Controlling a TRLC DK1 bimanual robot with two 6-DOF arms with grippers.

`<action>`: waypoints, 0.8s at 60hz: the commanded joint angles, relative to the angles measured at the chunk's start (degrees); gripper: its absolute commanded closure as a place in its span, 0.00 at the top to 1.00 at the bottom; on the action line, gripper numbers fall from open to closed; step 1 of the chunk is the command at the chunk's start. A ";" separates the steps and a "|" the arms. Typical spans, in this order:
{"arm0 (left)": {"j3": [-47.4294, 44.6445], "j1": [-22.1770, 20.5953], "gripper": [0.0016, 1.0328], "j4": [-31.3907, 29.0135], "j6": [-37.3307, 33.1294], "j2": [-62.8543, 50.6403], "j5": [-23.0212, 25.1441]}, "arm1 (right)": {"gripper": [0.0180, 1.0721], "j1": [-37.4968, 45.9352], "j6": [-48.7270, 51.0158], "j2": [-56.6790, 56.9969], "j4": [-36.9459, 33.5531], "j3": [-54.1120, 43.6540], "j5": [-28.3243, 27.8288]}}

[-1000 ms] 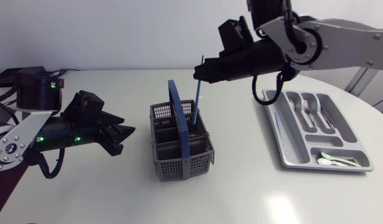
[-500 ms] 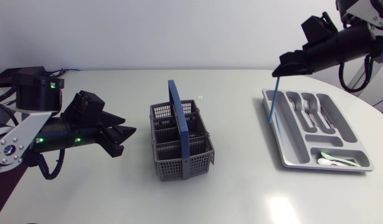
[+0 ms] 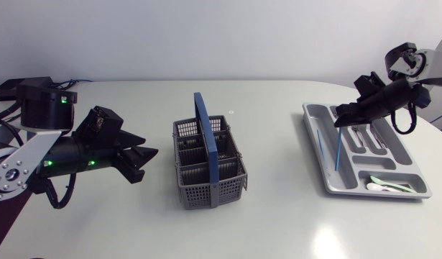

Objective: Unload the cutlery basket into the drawer organizer.

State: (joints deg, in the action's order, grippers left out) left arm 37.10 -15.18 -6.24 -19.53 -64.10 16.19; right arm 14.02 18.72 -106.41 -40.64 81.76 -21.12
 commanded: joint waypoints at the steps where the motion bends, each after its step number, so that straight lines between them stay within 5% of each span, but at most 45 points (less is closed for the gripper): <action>1: -0.36 0.33 0.58 -0.53 -0.33 0.46 -0.01 | 0.10 0.74 1.32 -3.54 0.83 -0.46 0.38; 18: -0.01 0.24 0.58 -0.44 -0.16 0.02 -0.01 | 0.15 0.83 1.05 -9.25 5.05 0.16 2.32; 33: 1.39 1.03 0.58 1.05 -0.33 -2.61 -0.10 | 0.58 0.92 0.88 -6.27 7.16 -1.60 2.76; 48: 7.90 3.84 0.58 5.62 0.37 -12.19 -0.01 | 0.54 -4.18 2.64 10.87 9.44 -13.20 -1.29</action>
State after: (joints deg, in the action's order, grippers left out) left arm 41.60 -12.34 -1.98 -19.53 -72.82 16.19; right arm 12.38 19.81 -100.64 -31.57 72.51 -21.43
